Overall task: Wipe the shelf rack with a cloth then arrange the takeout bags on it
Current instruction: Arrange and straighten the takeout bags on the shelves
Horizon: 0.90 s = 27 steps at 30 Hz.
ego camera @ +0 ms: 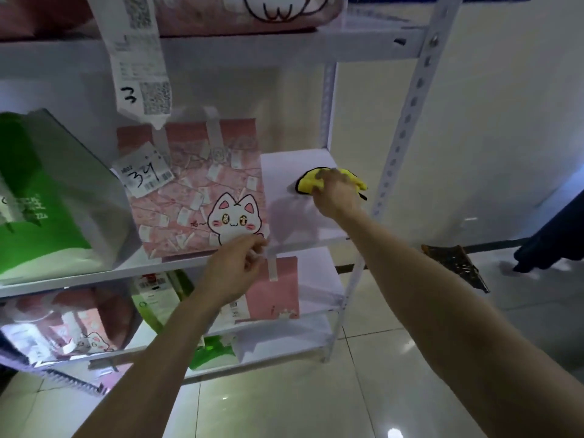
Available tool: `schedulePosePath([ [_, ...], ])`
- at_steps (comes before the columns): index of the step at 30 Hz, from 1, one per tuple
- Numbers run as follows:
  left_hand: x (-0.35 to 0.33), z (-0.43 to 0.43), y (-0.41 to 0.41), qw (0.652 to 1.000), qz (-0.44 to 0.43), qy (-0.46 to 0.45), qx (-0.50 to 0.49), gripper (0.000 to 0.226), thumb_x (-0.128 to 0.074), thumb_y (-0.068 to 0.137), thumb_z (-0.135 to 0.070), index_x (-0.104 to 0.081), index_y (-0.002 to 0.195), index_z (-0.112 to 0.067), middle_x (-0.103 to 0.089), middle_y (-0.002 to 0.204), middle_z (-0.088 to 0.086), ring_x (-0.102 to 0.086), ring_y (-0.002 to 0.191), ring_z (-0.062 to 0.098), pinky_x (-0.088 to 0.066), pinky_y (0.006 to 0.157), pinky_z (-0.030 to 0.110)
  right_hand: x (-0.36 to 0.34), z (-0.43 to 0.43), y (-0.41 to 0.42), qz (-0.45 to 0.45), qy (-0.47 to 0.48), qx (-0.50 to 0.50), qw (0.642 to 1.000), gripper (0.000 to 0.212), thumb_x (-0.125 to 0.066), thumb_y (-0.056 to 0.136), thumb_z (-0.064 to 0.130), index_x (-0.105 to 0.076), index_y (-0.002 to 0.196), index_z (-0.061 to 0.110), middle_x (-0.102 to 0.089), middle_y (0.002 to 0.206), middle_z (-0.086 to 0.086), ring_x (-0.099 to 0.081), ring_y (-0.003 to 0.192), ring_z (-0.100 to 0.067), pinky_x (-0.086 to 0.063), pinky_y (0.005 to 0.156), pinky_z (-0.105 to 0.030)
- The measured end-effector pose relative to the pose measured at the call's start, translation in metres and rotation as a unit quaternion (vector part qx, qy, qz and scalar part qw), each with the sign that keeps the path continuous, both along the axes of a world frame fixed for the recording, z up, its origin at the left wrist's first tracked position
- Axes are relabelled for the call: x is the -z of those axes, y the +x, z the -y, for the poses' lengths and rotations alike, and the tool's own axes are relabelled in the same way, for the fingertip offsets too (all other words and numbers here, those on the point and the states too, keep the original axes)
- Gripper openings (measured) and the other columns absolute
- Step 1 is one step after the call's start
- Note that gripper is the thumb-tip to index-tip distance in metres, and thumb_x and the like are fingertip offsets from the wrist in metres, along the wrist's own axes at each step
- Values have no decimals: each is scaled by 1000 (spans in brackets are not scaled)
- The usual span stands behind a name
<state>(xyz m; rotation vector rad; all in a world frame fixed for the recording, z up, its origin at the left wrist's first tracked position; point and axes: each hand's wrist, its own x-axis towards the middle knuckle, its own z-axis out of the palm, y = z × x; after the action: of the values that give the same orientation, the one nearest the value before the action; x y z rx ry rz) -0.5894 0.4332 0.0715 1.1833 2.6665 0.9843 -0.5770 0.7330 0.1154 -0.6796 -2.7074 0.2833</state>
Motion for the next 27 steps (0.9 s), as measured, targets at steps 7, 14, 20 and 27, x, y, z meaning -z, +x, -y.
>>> schedulePosePath([
  [7, 3, -12, 0, 999, 2, 9, -34, 33, -67, 102, -18, -69, 133, -28, -68, 116, -12, -67, 98, 7, -60, 88, 31, 1, -54, -67, 159, -36, 77, 984, 55, -39, 101, 45, -37, 153, 27, -50, 145, -18, -48, 129, -44, -43, 104, -58],
  [14, 11, -13, 7, 999, 15, -15, -41, 31, -67, 100, -16, -69, 130, -26, -68, 109, -10, -66, 93, 11, -59, 84, 34, 11, -45, -63, 197, -10, 60, 978, 46, -48, 98, 25, -51, 142, 16, -54, 140, -20, -55, 127, -43, -49, 102, -51],
  [20, 15, -8, 13, 998, 34, -21, -56, 36, -67, 98, -13, -69, 132, -26, -69, 106, -11, -63, 89, 1, -48, 74, 12, 12, -39, -58, 225, -29, 46, 973, 51, -49, 86, 32, -59, 131, 9, -59, 133, -21, -60, 118, -40, -49, 85, -42],
  [27, 18, 9, 25, 997, 34, -38, -58, 32, -68, 99, -15, -67, 129, -25, -69, 106, -10, -62, 86, -1, -42, 68, 7, 6, -22, -32, 216, -19, 35, 976, 19, -60, 93, 22, -59, 106, 8, -59, 101, -13, -58, 89, -32, -47, 72, -37],
])
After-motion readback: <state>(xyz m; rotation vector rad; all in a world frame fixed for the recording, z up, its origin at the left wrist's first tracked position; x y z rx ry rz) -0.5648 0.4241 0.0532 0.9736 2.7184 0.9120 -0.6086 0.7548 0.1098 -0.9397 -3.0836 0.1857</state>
